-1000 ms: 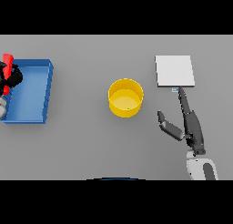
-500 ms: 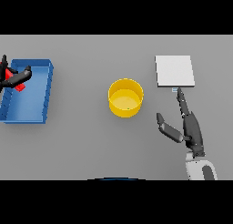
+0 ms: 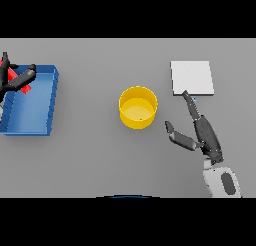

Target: Pick up the red beaker and tilt it to pour out 1 green nut into yellow bowl. Pick up the yellow bowl and place it on the metallic measuring scale.

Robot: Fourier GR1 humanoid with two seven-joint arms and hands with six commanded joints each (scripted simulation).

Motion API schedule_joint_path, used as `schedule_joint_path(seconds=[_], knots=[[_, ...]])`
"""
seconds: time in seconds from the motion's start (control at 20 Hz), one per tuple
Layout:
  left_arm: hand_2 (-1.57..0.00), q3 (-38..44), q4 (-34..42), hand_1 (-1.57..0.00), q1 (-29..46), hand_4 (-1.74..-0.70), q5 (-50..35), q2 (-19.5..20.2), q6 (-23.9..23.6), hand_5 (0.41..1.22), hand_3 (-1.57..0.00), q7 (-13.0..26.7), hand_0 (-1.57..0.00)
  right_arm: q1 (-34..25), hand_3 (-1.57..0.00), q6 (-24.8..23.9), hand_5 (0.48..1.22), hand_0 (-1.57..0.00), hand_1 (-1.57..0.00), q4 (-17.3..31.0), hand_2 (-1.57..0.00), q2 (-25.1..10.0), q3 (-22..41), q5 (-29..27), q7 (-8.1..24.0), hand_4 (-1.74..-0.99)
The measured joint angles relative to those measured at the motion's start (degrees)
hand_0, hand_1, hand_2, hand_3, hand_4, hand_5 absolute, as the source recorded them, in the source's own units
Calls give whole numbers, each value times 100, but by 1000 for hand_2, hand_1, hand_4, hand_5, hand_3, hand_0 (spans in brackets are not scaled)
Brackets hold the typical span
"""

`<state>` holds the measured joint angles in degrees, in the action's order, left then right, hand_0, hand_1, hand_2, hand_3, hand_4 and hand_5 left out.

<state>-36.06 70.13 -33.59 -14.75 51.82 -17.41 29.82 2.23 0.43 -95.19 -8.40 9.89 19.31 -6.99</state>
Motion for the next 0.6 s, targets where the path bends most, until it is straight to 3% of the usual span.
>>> schedule_joint_path(seconds=[0.15, 0.35, 0.5, 0.6], knots=[[-8, 14, 60, -8, 23, -790, -52, 25, 20, 707, -7, -4, -10, -458, 1, 384, 700, 1, 1, 84, 1, -380, 149, 208, 161, -1255], [-3, -1, 25, -3, 68, -795, -76, -16, 42, 708, -2, -73, -3, -1048, 1, 725, 671, 1, 1, 198, 1, -917, 631, 1083, 436, -1279], [-1, -20, -9, -1, -11, -793, -41, -16, 45, 716, -1, 26, -1, -1708, 1, 1056, 666, 1, 1, 499, 1, -1262, 1029, 1658, 396, -1276], [0, 3, -37, 0, -7, -795, -50, -23, 39, 721, 0, -78, 0, -2053, 1, 1263, 662, 1, 1, 692, 1, -1409, 1238, 1844, 161, -1269]])
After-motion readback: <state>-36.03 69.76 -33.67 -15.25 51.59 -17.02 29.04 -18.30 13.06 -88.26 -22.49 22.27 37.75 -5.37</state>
